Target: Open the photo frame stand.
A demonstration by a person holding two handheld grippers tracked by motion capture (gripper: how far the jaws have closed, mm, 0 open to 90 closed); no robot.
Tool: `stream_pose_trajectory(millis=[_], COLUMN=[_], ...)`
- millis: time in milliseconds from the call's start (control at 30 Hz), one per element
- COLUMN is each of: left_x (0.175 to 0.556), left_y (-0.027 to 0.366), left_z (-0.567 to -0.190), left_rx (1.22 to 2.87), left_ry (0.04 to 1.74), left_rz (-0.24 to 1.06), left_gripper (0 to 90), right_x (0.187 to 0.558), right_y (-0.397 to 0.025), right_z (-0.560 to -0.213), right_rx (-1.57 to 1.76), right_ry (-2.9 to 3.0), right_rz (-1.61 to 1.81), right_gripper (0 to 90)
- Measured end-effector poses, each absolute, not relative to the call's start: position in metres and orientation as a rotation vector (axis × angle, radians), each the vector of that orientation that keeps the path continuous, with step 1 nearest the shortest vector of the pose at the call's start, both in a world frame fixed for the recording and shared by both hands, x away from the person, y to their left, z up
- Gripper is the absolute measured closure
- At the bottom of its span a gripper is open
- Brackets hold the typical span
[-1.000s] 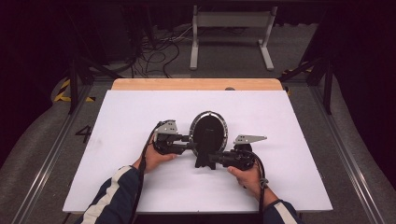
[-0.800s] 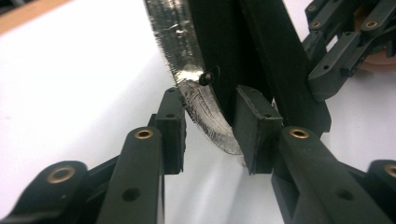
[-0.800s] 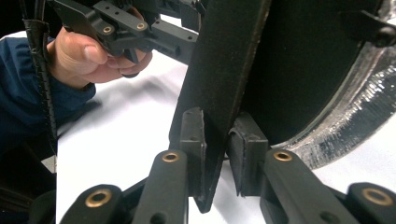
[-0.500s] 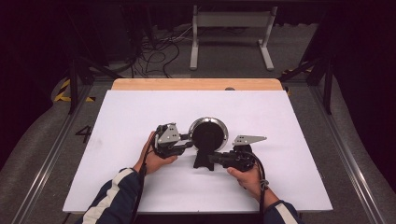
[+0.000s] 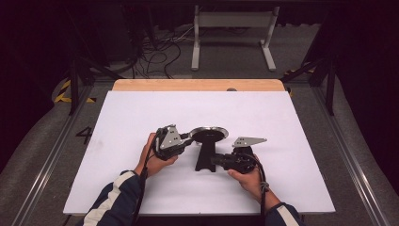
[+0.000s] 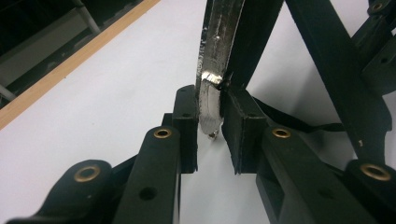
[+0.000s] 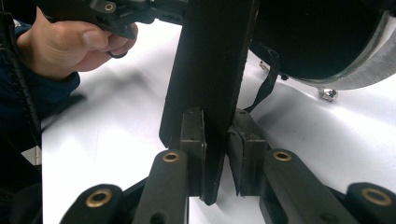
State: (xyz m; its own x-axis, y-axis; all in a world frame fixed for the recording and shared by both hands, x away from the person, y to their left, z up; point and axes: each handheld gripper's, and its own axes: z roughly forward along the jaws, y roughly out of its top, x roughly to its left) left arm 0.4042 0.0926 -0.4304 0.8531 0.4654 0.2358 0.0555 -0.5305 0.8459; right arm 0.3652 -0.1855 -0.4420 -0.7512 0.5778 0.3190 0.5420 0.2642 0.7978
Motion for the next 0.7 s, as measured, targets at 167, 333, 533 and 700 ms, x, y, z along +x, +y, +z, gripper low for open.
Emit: stream_pose_trajectory(millis=[167, 333, 533, 700], left_x=[0.404, 0.404, 0.409, 0.413], left_y=[0.096, 0.094, 0.086, 0.086], left_z=[-0.433, -0.432, -0.44, -0.445], left_rx=[2.084, 2.06, 2.076, 2.081], left_ry=[0.377, 0.357, 0.385, 0.404], left_rz=[0.52, 0.481, 0.439, 0.44], left_gripper=[76.0, 66.8, 60.6, 69.8], right_x=[0.364, 0.363, 0.363, 0.364], right_y=[-0.183, -0.182, -0.182, -0.18], right_z=[-0.442, -0.444, -0.445, -0.448], right_rx=[1.079, 1.067, 1.068, 1.094], right_ry=[2.485, 2.5, 2.496, 2.51], right_rz=[1.496, 1.46, 1.459, 1.43], right_gripper=[78.8, 79.0, 77.7, 68.9])
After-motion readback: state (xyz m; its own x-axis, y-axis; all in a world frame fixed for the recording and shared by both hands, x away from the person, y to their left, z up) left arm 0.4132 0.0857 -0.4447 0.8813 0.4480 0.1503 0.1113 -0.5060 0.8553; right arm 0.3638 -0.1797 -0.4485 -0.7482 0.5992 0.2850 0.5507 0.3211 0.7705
